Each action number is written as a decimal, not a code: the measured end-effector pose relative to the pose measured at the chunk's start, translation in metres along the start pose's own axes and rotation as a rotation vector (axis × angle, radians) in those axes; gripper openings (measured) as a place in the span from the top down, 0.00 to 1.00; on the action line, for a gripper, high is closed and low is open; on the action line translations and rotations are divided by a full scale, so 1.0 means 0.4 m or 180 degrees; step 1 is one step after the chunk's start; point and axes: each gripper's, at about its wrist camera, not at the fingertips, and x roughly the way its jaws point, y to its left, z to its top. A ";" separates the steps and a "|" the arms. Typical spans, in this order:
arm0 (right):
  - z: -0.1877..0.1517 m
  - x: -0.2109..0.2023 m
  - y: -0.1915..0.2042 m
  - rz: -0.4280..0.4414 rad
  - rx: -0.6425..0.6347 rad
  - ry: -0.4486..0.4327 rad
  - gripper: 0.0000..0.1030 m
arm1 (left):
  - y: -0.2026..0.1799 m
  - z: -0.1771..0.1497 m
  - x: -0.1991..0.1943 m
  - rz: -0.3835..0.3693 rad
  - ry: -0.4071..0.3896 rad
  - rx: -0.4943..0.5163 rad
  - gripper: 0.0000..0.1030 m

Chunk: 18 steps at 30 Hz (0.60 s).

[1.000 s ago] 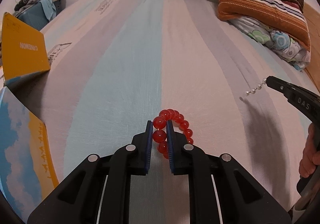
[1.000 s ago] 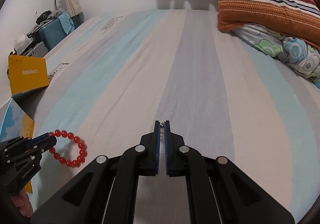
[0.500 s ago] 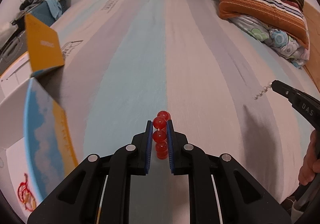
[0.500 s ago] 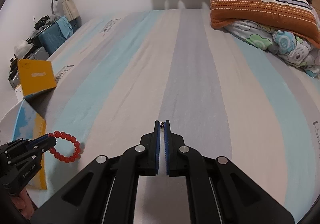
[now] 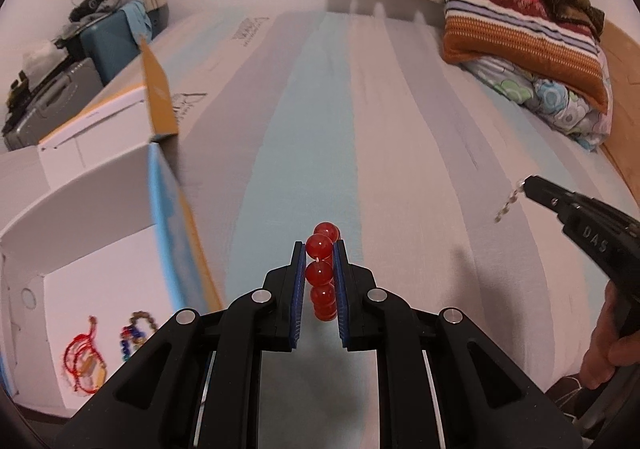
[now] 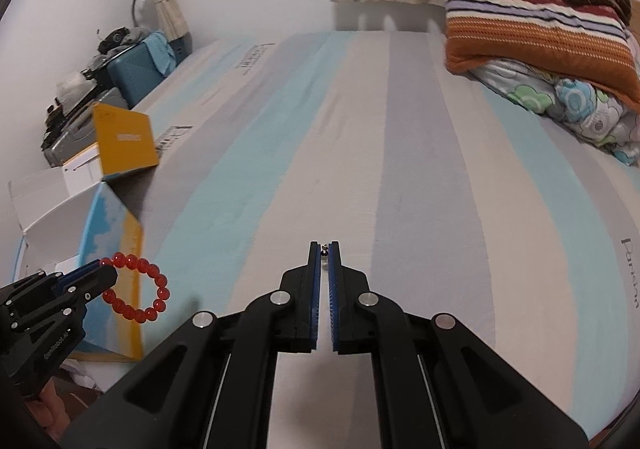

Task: Organize jewelry
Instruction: 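Carry the red bead bracelet and pearl string into the box and open both tools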

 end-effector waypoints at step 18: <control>0.045 -0.099 0.356 0.0423 -0.0406 -0.0174 0.97 | 0.263 -0.002 -0.232 0.0253 -0.0285 -0.0323 0.88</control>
